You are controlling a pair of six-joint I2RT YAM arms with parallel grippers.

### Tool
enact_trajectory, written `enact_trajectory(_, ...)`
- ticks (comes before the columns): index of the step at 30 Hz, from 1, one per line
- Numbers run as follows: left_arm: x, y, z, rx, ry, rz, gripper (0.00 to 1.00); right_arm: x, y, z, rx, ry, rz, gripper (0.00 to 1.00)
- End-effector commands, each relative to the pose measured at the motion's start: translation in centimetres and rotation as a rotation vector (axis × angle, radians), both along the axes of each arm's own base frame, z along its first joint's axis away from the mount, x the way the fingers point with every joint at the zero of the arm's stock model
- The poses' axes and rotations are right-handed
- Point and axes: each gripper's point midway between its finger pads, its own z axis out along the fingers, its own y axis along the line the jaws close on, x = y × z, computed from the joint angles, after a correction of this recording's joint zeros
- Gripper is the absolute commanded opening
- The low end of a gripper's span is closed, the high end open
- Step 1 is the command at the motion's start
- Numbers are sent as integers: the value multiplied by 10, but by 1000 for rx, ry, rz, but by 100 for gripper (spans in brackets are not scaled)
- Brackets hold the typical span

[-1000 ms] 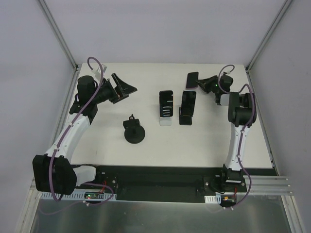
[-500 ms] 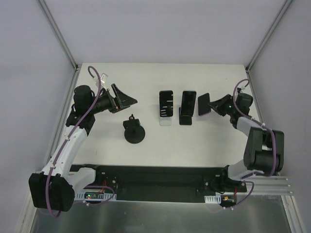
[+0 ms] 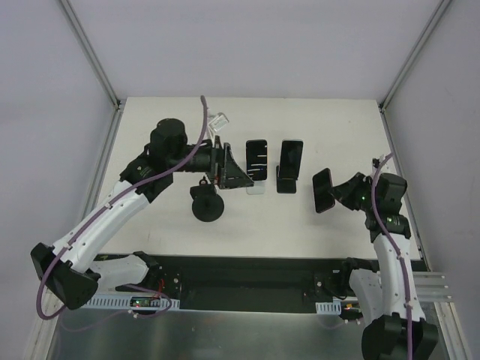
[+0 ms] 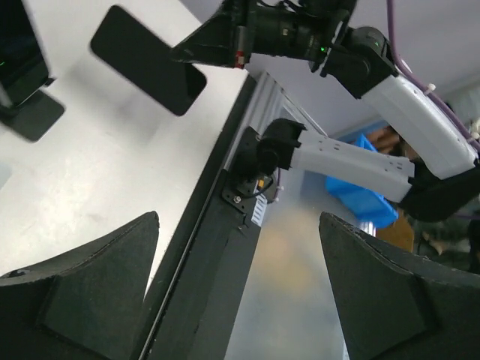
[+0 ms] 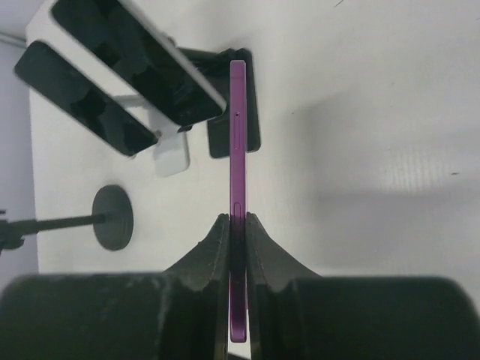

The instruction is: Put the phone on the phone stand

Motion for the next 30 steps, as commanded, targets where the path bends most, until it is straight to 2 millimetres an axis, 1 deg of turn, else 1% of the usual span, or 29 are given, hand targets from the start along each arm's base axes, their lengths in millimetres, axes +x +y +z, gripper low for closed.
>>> enact_trajectory(1, -17, -33, 3, 70, -142, -171, 87, -40, 29, 25, 58, -49, 157, 1)
enact_trajectory(2, -14, -42, -7, 91, -124, -205, 88, -45, 33, 31, 72, -67, 180, 1)
enact_trajectory(3, -17, -45, -12, 110, -113, -238, 88, -54, 42, 40, 98, -103, 228, 1)
enact_trajectory(4, -17, -50, -5, 101, -157, -275, 88, -59, 47, 45, 112, -118, 258, 1)
enact_trajectory(5, -10, -56, -15, 123, -135, -283, 90, -64, 52, 48, 120, -132, 291, 1)
enact_trajectory(6, -5, -58, -17, 138, -134, -283, 93, -71, 59, 56, 131, -160, 338, 1)
enact_trajectory(7, -1, -60, -11, 147, -149, -288, 94, -74, 62, 59, 130, -176, 363, 1)
enact_trajectory(8, 6, -66, -21, 165, -121, -295, 95, -78, 66, 64, 129, -195, 392, 1)
enact_trajectory(9, 12, -71, -15, 162, -132, -293, 95, -83, 69, 73, 123, -228, 425, 1)
enact_trajectory(10, 15, -73, -17, 169, -121, -294, 95, -85, 71, 78, 124, -248, 443, 1)
enact_trajectory(11, 19, -79, -26, 173, -98, -316, 95, -86, 74, 82, 133, -265, 463, 1)
enact_trajectory(12, 21, -83, -29, 174, -93, -325, 95, -92, 80, 90, 164, -281, 503, 1)
enact_trajectory(13, 24, -86, -27, 173, -99, -337, 96, -90, 83, 99, 173, -321, 526, 1)
enact_trajectory(14, 24, -90, -39, 181, -52, -376, 96, -91, 86, 105, 187, -342, 547, 1)
enact_trajectory(15, 23, -94, -37, 166, -49, -405, 96, -95, 92, 110, 223, -342, 580, 1)
enact_trajectory(16, 24, -96, -39, 159, -38, -425, 96, -95, 94, 118, 223, -380, 603, 1)
enact_trajectory(17, 25, -100, -50, 164, 0, -449, 95, -96, 97, 122, 230, -394, 621, 1)
enact_trajectory(18, 22, -101, -45, 130, 10, -492, 95, -99, 101, 126, 241, -401, 654, 0)
enact_trajectory(19, 25, -104, -52, 134, 18, -501, 95, -99, 103, 132, 237, -420, 666, 1)
enact_trajectory(22, 32, -106, -57, 143, 12, -496, 96, -102, 109, 138, 245, -426, 712, 0)
enact_trajectory(23, 33, -107, -61, 141, 30, -505, 94, -102, 110, 141, 246, -432, 720, 1)
enact_trajectory(24, 32, -107, -60, 126, 46, -522, 93, -101, 111, 142, 256, -430, 725, 1)
enact_trajectory(25, 22, -108, -57, 84, 76, -584, 91, -102, 114, 147, 258, -451, 742, 1)
enact_trajectory(26, 17, -108, -56, 70, 95, -608, 85, -103, 116, 149, 268, -450, 750, 1)
enact_trajectory(28, 5, -106, -56, 36, 126, -668, 79, -101, 118, 151, 266, -457, 755, 0)
enact_trajectory(29, 0, -105, -55, 24, 128, -689, 72, -100, 119, 152, 270, -455, 758, 1)
enact_trajectory(30, -5, -103, -58, 19, 129, -705, 69, -99, 120, 151, 273, -452, 758, 1)
